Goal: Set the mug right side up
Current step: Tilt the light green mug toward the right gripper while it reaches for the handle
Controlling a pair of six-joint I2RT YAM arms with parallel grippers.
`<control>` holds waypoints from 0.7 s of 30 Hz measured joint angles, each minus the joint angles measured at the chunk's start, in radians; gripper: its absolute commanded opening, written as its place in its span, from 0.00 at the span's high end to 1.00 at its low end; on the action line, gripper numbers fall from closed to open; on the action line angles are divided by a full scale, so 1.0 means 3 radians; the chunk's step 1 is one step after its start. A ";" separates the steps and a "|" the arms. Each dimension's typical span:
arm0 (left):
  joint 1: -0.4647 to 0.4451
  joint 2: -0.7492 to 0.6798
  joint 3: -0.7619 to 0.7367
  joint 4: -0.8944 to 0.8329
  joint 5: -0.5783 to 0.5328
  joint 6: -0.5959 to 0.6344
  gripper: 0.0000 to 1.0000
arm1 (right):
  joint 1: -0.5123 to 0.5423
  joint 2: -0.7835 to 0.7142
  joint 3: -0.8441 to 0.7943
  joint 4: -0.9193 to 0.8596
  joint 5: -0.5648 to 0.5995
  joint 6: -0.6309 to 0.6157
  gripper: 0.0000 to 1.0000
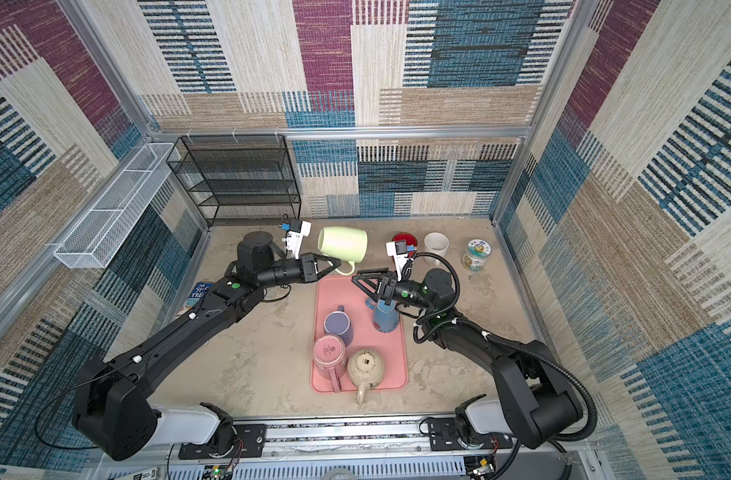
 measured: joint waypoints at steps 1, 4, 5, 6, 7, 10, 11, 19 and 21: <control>0.0000 -0.0010 -0.0015 0.0036 0.0013 -0.0014 1.00 | 0.0000 0.0039 0.0014 0.0047 -0.0001 0.0051 0.42; 0.0000 -0.0025 -0.0055 0.0126 0.0024 -0.0072 1.00 | -0.0005 0.0118 0.0052 0.0187 0.0000 0.0167 0.51; 0.0001 -0.0028 -0.0078 0.0172 0.0037 -0.0093 1.00 | -0.0005 0.0140 0.0067 0.0225 0.0000 0.0206 0.54; 0.0003 -0.0031 -0.0102 0.0217 0.0045 -0.0121 1.00 | -0.0005 0.0164 0.0088 0.0263 0.0000 0.0243 0.56; 0.0003 -0.0031 -0.0127 0.0264 0.0065 -0.0181 1.00 | -0.0005 0.0184 0.0108 0.0299 0.0001 0.0270 0.58; 0.0003 -0.0019 -0.0160 0.0346 0.0100 -0.0248 1.00 | -0.0005 0.0242 0.0172 0.0387 -0.0008 0.0365 0.61; 0.0004 -0.0018 -0.0160 0.0370 0.0102 -0.0248 1.00 | -0.0005 0.0267 0.0196 0.0417 -0.0009 0.0393 0.62; 0.0006 -0.0014 -0.0161 0.0479 0.0095 -0.0248 1.00 | -0.0005 0.0501 0.0306 0.0757 -0.0038 0.0692 0.65; 0.0006 -0.0009 -0.0170 0.0534 0.0098 -0.0249 1.00 | -0.0005 0.0520 0.0324 0.0802 -0.0038 0.0759 0.64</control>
